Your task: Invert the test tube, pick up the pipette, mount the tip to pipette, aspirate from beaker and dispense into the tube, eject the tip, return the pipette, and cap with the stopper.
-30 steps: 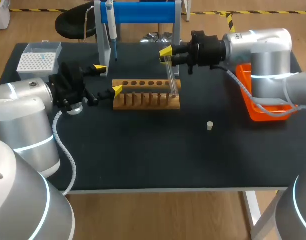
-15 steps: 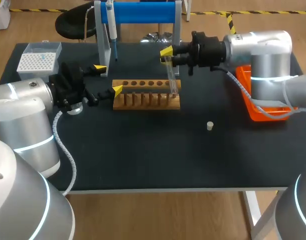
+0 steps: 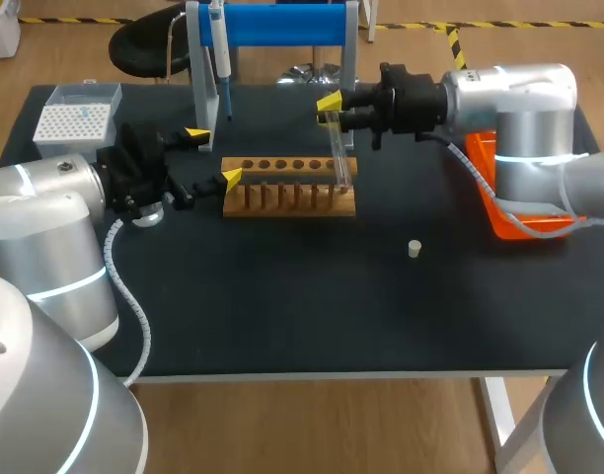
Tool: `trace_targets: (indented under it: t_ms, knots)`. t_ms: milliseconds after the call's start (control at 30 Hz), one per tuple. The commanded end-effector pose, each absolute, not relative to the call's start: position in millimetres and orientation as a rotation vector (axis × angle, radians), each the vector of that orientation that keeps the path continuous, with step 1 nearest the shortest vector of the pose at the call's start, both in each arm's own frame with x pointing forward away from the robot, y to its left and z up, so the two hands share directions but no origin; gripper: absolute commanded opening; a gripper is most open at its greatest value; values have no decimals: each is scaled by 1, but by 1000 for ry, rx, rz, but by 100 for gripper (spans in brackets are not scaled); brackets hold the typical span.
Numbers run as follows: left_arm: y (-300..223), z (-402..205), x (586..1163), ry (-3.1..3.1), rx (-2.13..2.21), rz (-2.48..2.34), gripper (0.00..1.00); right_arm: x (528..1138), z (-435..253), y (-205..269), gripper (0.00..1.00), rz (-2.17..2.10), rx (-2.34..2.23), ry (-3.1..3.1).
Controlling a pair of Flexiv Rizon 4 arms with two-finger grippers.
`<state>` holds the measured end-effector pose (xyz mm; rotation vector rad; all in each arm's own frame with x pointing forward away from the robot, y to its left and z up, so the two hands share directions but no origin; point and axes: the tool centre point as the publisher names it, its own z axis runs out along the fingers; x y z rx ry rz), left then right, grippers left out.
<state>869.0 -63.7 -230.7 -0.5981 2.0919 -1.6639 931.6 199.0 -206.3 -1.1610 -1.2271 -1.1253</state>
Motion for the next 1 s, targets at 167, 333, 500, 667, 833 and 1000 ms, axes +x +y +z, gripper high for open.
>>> trace_targets:
  t_ms: [167,333,500,667,833,1000]
  knots:
    - [-65,-231,868,2088,-600,-1662,100,931,-206,199,0,-1126,-1164,-1229]
    - [-69,-226,869,2003,-475,-1716,100,931,-206,199,0,-1126,-1164,-1229]
    - [-89,-213,866,1850,83,-1650,100,931,-206,199,0,-1126,-1164,-1229]
    - [-92,-207,861,1709,268,-1570,100,931,-206,199,0,-1126,-1164,-1229]
    - [-92,-207,861,1709,268,-1570,100,931,-206,199,0,-1126,-1164,-1229]
    - [-89,-204,860,1631,347,-1523,100,931,-206,199,0,-1126,-1164,-1229]
